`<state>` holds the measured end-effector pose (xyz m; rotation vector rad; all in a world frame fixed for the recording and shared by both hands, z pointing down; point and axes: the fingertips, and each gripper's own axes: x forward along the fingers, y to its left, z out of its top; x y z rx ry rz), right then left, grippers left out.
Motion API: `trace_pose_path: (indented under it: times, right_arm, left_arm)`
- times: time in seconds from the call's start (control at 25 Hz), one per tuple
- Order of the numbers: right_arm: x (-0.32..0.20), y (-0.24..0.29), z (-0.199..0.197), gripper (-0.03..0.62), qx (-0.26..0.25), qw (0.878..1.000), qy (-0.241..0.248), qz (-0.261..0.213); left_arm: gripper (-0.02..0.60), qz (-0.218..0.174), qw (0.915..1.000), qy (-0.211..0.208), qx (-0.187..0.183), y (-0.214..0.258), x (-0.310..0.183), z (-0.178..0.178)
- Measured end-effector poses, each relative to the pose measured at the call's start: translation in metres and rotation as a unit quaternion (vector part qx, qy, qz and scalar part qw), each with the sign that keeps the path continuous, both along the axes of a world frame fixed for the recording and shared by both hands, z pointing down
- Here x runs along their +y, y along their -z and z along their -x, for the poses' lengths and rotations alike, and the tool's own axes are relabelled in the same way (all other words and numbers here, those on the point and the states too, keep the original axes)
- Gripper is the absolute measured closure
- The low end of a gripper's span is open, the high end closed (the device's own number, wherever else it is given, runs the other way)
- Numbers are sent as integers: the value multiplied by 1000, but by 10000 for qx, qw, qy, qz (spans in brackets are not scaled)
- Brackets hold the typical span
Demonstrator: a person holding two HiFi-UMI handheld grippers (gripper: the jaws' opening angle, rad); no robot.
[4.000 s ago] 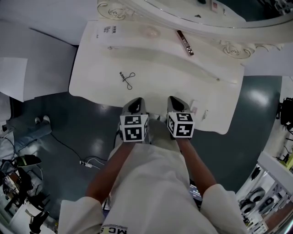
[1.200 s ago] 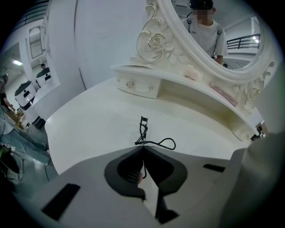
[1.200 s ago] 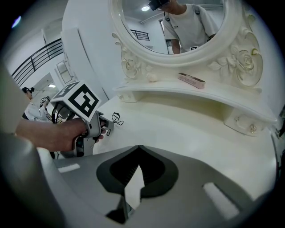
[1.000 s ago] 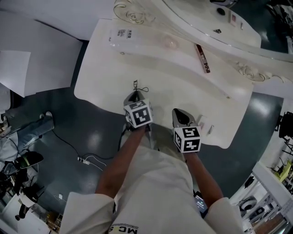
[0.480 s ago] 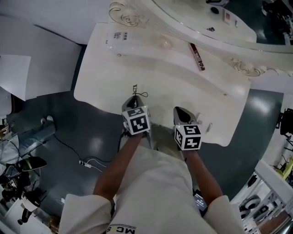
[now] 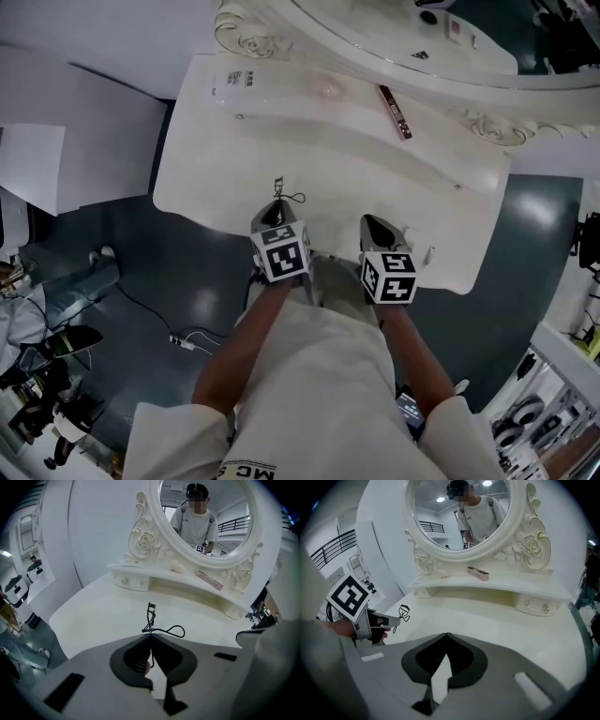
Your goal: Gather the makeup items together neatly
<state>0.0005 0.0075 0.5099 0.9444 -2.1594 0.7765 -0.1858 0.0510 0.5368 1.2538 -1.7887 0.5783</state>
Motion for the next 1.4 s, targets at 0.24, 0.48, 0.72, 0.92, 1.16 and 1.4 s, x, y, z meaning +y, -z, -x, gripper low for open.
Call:
trace_pose_path:
  times: [0.24, 0.48, 0.72, 0.92, 1.16, 1.4]
  right_arm:
    - [-3, 2, -11, 592, -18, 9997, -228, -45]
    - [-5, 3, -27, 592, -38, 9989, -467, -39]
    - [-4, 3, -39, 592, -52, 9977, -672, -65]
    - [-4, 3, -50, 592, -65, 9968, -799, -72]
    - [-3, 4, -67, 592, -63, 9954, -955, -93]
    - [-1, 3, -76, 592, -85, 9945, -1041, -106]
  left_arm:
    - [566, 5, 9999, -149, 71, 1, 4, -11]
    - [565, 42, 9993, -343, 168, 4, 7, -29]
    - [566, 46, 9984, -533, 188, 5, 8, -44]
    - [566, 67, 9974, -702, 171, 5, 7, -53]
    - [565, 124, 9962, -852, 154, 3, 7, -68]
    - [565, 139, 9952, -961, 107, 0, 6, -80]
